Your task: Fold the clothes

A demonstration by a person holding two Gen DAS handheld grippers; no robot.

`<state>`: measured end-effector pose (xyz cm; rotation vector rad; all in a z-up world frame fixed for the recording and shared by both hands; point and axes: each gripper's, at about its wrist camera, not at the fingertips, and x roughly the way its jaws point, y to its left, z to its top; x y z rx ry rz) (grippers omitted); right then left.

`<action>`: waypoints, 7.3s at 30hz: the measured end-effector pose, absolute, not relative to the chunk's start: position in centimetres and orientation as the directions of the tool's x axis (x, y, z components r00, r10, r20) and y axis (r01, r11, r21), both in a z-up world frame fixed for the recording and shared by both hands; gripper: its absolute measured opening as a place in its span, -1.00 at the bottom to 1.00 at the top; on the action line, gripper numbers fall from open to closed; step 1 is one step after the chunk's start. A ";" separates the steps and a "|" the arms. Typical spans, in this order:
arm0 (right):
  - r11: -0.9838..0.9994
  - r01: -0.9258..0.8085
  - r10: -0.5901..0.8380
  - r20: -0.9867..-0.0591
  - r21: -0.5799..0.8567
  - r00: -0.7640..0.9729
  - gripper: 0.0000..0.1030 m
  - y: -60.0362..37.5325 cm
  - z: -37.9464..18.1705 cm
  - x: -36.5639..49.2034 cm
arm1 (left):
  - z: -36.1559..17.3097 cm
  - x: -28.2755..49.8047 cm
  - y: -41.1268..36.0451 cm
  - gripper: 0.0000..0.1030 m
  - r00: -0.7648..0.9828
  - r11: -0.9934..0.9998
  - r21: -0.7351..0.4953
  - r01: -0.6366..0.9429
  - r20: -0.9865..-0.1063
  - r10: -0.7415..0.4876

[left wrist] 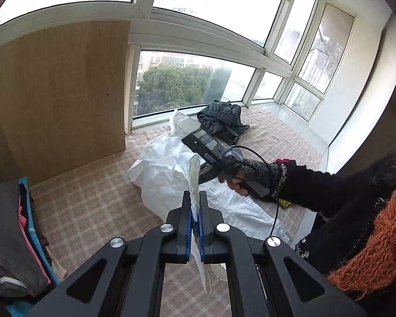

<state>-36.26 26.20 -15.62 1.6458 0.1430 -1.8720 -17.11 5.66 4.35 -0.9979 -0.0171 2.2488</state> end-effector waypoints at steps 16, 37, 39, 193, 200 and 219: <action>-0.865 0.306 -0.429 -0.902 0.399 -0.037 -0.89 41.9 -13.5 -41.2 | -3.8 -14.6 27.0 -0.94 -0.073 -0.442 -0.394 -0.806 -0.675 0.734; -0.781 0.581 -0.374 -0.917 0.229 -0.142 -0.67 31.8 -12.1 -41.4 | -10.5 -16.1 22.3 -0.13 -0.100 -0.623 -0.288 -0.727 -0.853 0.512; -0.778 0.582 -0.398 -0.903 0.238 -0.163 -0.67 32.0 -11.0 -40.9 | -10.4 -19.6 20.4 -0.13 -0.189 -0.680 -0.208 -0.703 -0.867 0.460; -0.672 0.098 -0.740 -0.659 0.734 -0.131 -0.94 59.4 -22.3 -5.8 | -16.9 -3.4 39.7 -0.79 -0.197 -0.454 0.011 -0.891 -0.910 0.365; -0.652 -0.009 -0.752 -0.648 0.758 -0.125 -0.95 61.0 -25.2 -4.9 | -16.2 -3.0 38.3 -0.66 -0.204 -0.479 -0.001 -0.878 -0.904 0.375; -0.911 0.304 -0.350 -0.911 0.278 -0.217 -0.79 52.2 -19.8 -9.2 | -16.5 -9.1 25.4 -0.33 -0.384 -0.810 0.004 -0.587 -0.881 0.275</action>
